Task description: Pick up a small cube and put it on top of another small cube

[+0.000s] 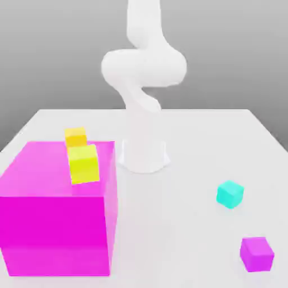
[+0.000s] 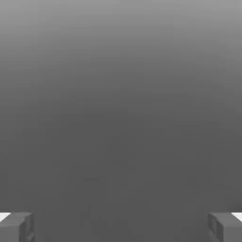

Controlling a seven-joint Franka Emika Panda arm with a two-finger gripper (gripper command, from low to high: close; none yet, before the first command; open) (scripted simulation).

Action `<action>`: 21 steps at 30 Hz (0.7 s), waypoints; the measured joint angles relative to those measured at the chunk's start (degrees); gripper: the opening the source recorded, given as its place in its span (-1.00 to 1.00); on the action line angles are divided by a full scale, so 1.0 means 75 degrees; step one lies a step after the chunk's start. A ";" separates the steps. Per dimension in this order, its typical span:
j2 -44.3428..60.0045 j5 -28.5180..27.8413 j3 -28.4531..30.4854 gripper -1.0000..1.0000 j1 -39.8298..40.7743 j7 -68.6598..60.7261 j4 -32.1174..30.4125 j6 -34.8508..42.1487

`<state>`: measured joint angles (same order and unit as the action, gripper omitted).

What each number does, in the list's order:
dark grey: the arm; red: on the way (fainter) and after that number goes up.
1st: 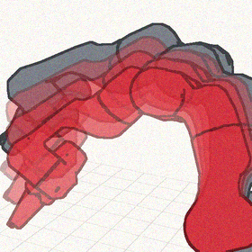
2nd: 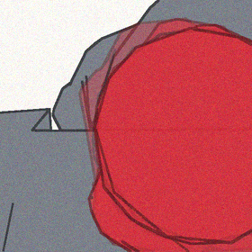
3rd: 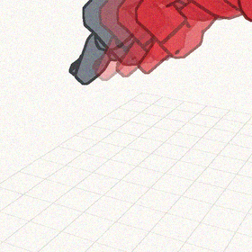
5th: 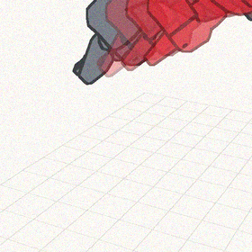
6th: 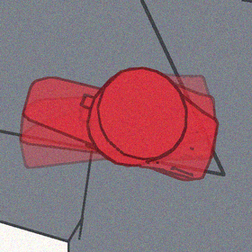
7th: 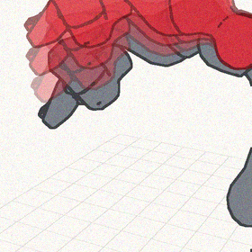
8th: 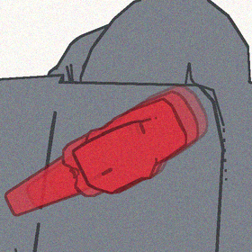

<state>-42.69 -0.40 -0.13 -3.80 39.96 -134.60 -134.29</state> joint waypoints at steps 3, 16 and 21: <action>0.0525 -0.0059 -0.0013 0.00 -0.0629 -0.0985 -0.0470 -0.0418; 0.2694 -0.0169 -0.0033 0.00 -0.3142 -0.5156 -0.2412 -0.2145; 0.3526 -0.0121 -0.0092 0.00 -0.4048 -0.6821 -0.3157 -0.2809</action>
<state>-16.25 -1.31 -0.82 -34.16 -11.19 -158.28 -155.36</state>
